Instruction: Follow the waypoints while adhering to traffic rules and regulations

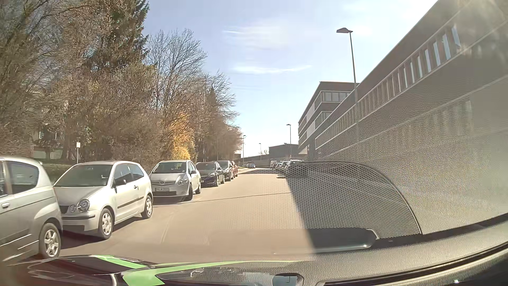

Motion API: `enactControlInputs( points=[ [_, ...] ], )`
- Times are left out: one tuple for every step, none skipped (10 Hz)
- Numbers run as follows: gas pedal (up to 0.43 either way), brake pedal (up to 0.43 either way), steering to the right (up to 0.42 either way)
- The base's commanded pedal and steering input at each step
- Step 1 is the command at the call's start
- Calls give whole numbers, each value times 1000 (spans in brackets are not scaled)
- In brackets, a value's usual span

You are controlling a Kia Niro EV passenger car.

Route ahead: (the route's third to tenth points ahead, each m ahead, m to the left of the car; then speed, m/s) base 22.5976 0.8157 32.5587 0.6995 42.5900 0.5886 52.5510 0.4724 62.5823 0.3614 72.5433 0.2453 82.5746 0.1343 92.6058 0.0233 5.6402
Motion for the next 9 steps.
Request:
enactControlInputs(
  points=[
    [488, 0, 16],
    [488, 0, 16],
    [488, 0, 15],
    [488, 0, 14],
    [488, 0, 14],
    [488, 0, 12],
    [488, 0, 11],
    [488, 0, 7],
    [488, 0, 0]
  ],
)
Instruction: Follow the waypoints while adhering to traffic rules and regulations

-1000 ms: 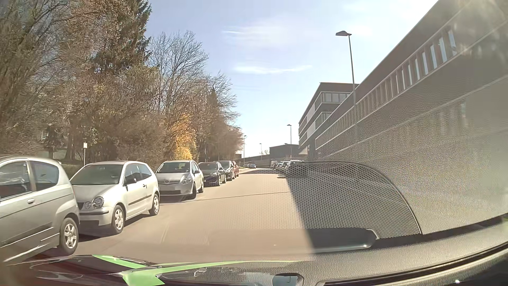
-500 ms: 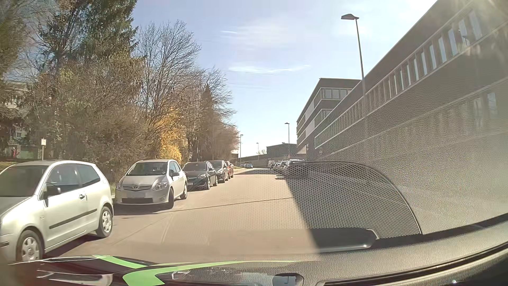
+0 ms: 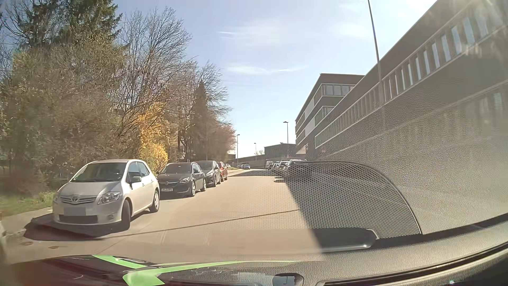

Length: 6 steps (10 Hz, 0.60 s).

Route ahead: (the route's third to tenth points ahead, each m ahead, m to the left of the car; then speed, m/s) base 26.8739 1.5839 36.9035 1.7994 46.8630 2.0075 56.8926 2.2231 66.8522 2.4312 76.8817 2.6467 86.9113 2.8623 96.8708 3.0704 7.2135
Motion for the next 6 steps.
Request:
enactControlInputs(
  points=[
    [488, 0, -5],
    [488, 0, -8],
    [488, 0, -11],
    [488, 0, -11],
    [488, 0, -12],
    [488, 0, -13]
  ],
)
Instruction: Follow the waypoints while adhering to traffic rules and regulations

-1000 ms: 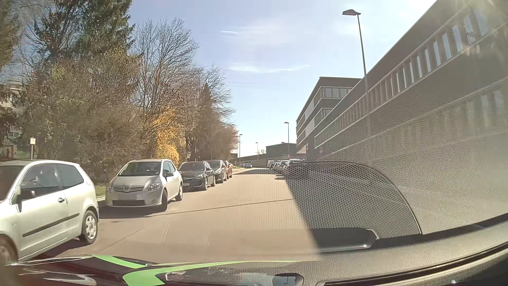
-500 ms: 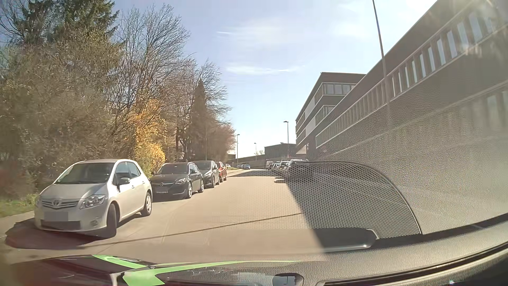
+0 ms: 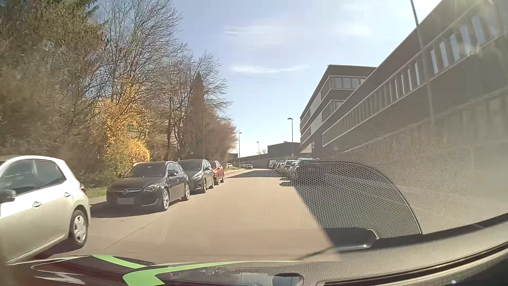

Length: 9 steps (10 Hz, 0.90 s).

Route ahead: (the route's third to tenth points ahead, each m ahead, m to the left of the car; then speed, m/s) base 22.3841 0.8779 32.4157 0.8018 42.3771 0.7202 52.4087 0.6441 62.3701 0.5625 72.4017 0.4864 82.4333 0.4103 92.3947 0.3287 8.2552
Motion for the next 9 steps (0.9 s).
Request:
enactControlInputs(
  points=[
    [480, 0, -16],
    [480, 0, -16],
    [480, 0, -16],
    [469, 0, -14],
    [449, 0, -13],
    [421, 0, -11],
    [390, 0, -9],
    [370, 0, -7],
    [311, 0, -7]
  ],
)
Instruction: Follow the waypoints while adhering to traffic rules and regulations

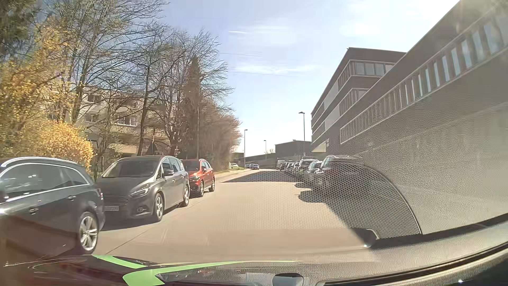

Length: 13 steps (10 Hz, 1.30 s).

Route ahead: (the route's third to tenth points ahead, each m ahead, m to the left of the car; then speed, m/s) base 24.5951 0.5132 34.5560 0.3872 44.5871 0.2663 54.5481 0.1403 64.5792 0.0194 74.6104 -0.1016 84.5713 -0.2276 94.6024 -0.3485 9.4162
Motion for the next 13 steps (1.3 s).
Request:
enactControlInputs(
  points=[
    [260, 0, -6],
    [260, 0, -5],
    [260, 0, -4],
    [260, 0, -4],
    [260, 0, -3],
    [260, 0, -1],
    [248, 0, 2],
    [220, 0, 8],
    [220, 0, 11],
    [228, 0, 12],
    [248, 0, 12],
    [280, 0, 11],
    [331, 0, 11]
  ],
)
